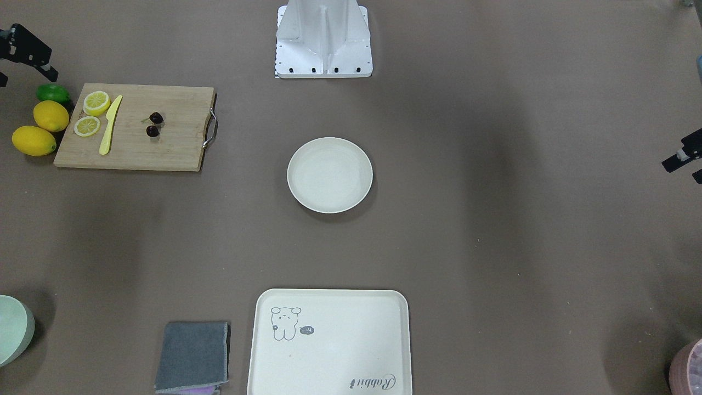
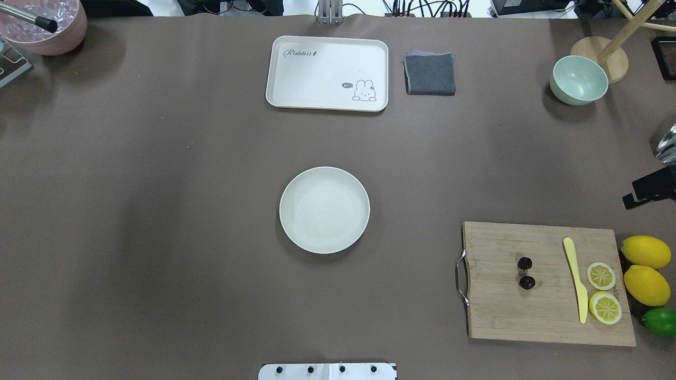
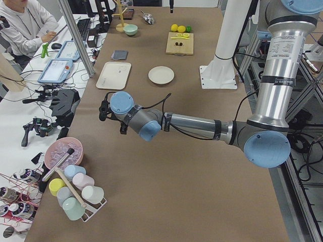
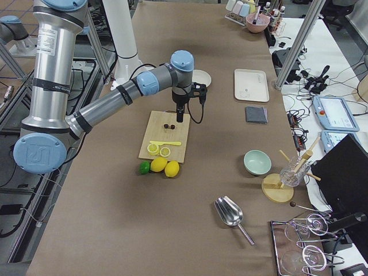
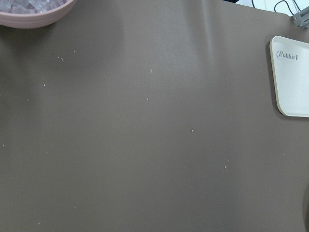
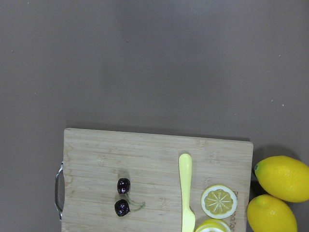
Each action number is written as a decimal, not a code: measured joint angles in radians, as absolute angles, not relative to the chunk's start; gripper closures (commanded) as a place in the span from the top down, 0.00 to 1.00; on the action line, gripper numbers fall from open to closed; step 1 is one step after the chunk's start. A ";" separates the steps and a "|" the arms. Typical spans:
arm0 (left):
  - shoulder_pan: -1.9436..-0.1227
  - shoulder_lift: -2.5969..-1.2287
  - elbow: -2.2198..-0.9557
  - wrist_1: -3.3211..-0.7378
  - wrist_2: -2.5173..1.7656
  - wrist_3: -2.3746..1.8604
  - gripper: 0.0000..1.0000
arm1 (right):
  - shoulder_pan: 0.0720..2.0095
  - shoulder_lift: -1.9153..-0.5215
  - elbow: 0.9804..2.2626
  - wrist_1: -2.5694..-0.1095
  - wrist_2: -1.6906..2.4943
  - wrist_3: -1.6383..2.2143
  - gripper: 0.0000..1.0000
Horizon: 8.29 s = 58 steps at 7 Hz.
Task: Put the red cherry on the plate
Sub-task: 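Move the right gripper over the cherries on the cutting board, then lower the right gripper and grasp the cherry pair by the stem, then lift the cherries and carry them with the right gripper over the plate, then lower the cherries onto the plate and open the right gripper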
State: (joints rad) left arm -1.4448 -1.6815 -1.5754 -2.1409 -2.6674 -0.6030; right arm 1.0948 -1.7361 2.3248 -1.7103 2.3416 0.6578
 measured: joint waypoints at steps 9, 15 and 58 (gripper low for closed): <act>-1.433 -1.647 -1.609 -2.140 -2.663 -0.604 0.98 | 0.681 -1.646 2.078 -1.445 2.022 0.992 0.93; -1.437 -1.638 -1.617 -2.140 -2.661 -0.604 0.98 | 0.543 -1.619 2.054 -1.371 1.923 1.160 0.83; -1.442 -1.539 -1.696 -2.143 -2.658 -0.615 0.98 | 0.530 -0.724 1.576 -1.764 1.970 1.288 1.00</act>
